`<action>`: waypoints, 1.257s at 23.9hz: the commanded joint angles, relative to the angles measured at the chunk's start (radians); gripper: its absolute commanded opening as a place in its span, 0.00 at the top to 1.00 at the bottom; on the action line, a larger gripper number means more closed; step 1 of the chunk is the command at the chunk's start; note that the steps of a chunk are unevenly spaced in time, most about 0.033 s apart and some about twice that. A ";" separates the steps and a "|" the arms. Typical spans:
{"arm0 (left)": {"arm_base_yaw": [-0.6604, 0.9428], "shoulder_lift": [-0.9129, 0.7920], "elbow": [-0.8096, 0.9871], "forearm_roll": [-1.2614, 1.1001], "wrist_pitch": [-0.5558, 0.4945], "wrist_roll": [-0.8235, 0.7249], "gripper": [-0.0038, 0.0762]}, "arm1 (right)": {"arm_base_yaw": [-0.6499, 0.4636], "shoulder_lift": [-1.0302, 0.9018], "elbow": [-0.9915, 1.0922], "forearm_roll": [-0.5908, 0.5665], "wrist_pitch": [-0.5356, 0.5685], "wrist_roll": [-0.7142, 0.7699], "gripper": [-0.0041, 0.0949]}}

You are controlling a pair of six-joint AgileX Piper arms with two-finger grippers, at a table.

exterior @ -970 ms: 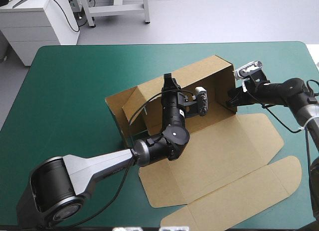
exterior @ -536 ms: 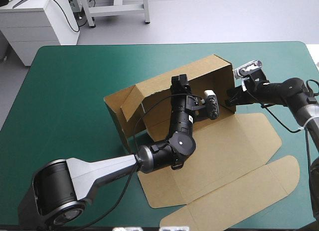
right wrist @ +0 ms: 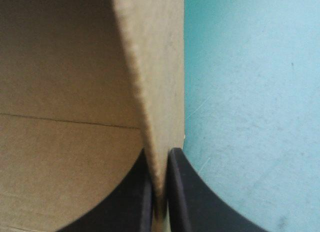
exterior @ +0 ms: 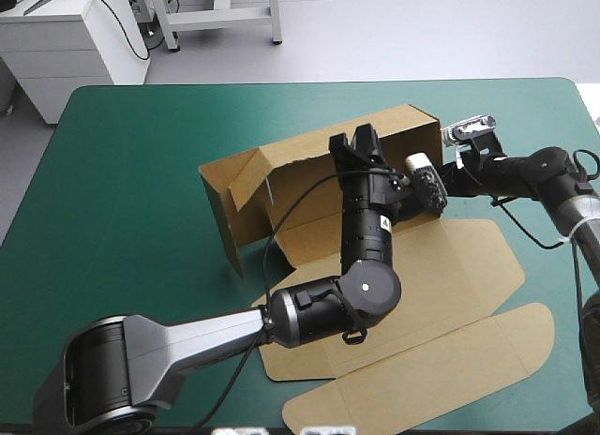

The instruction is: Fold the box

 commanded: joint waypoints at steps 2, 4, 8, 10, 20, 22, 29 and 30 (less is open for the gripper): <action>0.017 -0.136 -0.131 0.064 -0.001 0.020 0.96 | 0.001 -0.059 -0.032 0.058 0.007 0.062 0.96; 0.060 -0.191 -0.181 -0.020 -0.040 0.024 0.96 | 0.001 -0.081 -0.033 0.054 0.017 0.091 0.96; 0.221 -0.307 -0.259 -0.372 -0.122 0.182 0.96 | 0.001 -0.133 -0.033 0.004 0.023 0.205 0.96; 0.309 -0.365 -0.273 -0.479 -0.126 0.234 0.96 | 0.001 -0.155 -0.033 -0.080 0.036 0.301 0.96; 0.822 -0.470 -0.269 -0.974 -0.135 0.335 0.96 | 0.001 -0.301 -0.033 -0.191 0.178 0.479 0.96; 0.908 -0.465 -0.260 -1.081 -0.137 0.406 0.96 | 0.001 -0.318 -0.033 -0.196 0.217 0.488 0.96; 1.141 -0.463 -0.161 -1.404 -0.159 0.565 0.96 | 0.001 -0.350 -0.031 -0.243 0.307 0.572 0.96; 1.171 -0.463 -0.134 -1.448 -0.159 0.594 0.96 | 0.001 -0.350 -0.031 -0.250 0.325 0.585 0.96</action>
